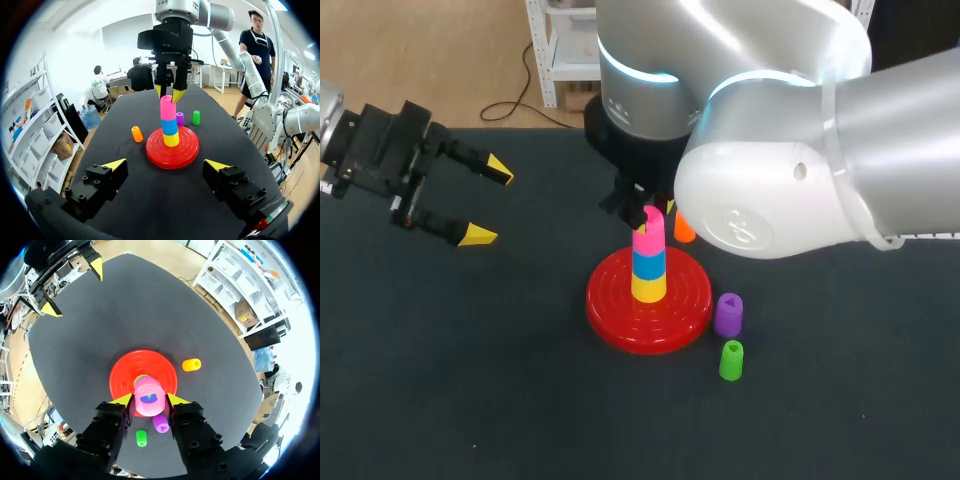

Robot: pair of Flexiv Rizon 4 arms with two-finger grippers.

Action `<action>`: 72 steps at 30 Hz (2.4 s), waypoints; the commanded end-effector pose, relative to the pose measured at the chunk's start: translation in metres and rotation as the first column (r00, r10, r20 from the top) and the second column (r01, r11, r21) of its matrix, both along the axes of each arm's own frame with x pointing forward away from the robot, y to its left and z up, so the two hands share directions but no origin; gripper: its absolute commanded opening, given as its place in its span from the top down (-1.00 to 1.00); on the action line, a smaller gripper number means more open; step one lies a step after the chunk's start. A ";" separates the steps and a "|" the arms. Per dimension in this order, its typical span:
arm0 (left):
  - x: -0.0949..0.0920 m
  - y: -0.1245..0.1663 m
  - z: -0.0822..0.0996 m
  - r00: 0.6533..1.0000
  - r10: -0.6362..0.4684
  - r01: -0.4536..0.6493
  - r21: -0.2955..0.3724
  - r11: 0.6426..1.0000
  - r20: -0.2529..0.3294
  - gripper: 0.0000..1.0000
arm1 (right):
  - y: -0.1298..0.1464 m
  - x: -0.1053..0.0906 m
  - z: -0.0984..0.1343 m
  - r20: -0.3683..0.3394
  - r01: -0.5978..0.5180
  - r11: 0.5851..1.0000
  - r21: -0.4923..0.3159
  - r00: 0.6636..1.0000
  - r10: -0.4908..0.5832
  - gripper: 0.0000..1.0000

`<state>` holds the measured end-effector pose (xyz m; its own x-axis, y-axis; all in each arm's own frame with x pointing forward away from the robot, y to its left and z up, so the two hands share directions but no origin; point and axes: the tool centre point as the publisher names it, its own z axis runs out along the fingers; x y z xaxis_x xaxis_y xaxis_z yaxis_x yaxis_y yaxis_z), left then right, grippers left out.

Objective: Pick up and stack the cylinders on the red base in this order: pink,purple,orange,green

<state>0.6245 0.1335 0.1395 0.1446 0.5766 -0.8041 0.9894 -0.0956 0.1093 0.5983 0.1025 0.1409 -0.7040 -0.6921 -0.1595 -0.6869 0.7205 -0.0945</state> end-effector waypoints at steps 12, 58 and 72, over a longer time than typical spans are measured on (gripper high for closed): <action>0.000 0.001 -0.001 1.000 -0.002 0.002 -0.003 1.000 0.003 -1.00 | 0.002 0.016 -0.024 -0.060 0.049 0.999 -0.017 0.997 -0.050 1.00; 0.000 0.001 -0.001 1.000 -0.002 0.002 -0.003 1.000 0.003 -1.00 | -0.095 -0.015 -0.055 -0.035 0.082 0.991 0.105 0.996 -0.078 -1.00; 0.000 0.001 -0.001 1.000 -0.002 0.002 -0.003 1.000 0.003 -1.00 | -0.095 -0.015 -0.055 -0.035 0.082 0.991 0.105 0.996 -0.078 -1.00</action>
